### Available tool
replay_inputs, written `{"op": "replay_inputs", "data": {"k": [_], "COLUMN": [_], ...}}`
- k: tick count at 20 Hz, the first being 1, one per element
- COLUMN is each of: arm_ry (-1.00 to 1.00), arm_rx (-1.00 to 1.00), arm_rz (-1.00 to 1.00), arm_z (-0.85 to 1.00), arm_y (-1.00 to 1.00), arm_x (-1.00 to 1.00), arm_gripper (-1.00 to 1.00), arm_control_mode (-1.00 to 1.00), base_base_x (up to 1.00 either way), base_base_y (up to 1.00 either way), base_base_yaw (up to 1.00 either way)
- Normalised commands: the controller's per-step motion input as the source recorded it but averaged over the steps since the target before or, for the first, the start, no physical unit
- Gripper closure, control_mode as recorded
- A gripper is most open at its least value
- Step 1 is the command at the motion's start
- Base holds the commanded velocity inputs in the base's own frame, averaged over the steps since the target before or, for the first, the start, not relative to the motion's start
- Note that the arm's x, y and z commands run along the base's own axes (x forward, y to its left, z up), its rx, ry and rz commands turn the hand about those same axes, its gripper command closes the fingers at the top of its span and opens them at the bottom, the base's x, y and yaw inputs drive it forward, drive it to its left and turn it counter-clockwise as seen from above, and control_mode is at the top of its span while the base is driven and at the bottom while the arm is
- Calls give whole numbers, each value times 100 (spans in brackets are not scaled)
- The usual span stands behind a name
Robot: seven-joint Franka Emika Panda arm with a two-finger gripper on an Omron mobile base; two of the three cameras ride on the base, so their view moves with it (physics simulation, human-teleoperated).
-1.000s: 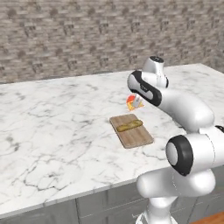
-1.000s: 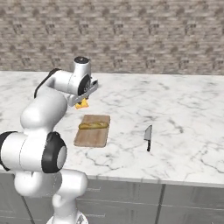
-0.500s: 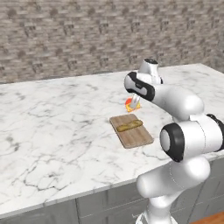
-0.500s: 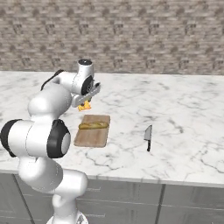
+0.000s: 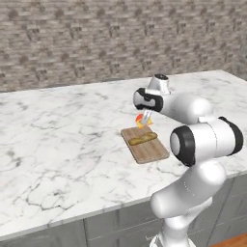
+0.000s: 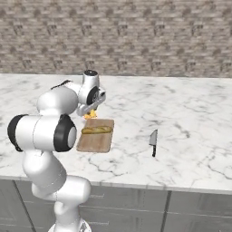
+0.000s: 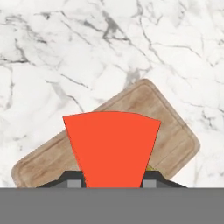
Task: Retrieve the sausage and cheese from the fridge and place them on the cutting board on the counter.
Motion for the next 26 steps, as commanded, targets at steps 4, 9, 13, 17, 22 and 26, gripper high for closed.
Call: {"op": "replay_inputs", "data": {"k": [4, 9, 13, 17, 22, 26], "arm_ry": [0, 0, 0, 0, 0, 0], "arm_rx": [-2, -1, 0, 0, 0, 0], "arm_rz": [0, 0, 0, 0, 0, 0], "arm_z": [-47, -35, -22, -22, -26, -26], "arm_y": [0, 0, 0, 0, 4, 19], "arm_x": [37, 34, 31, 11, 2, 10], "arm_gripper": [100, 100, 100, 100, 100, 100], "arm_control_mode": [-100, -100, -100, -100, -100, -100], "base_base_x": [0, 0, 0, 0, 0, 0], "base_base_y": [0, 0, 0, 0, 0, 0], "base_base_yaw": [0, 0, 0, 0, 0, 0]}}
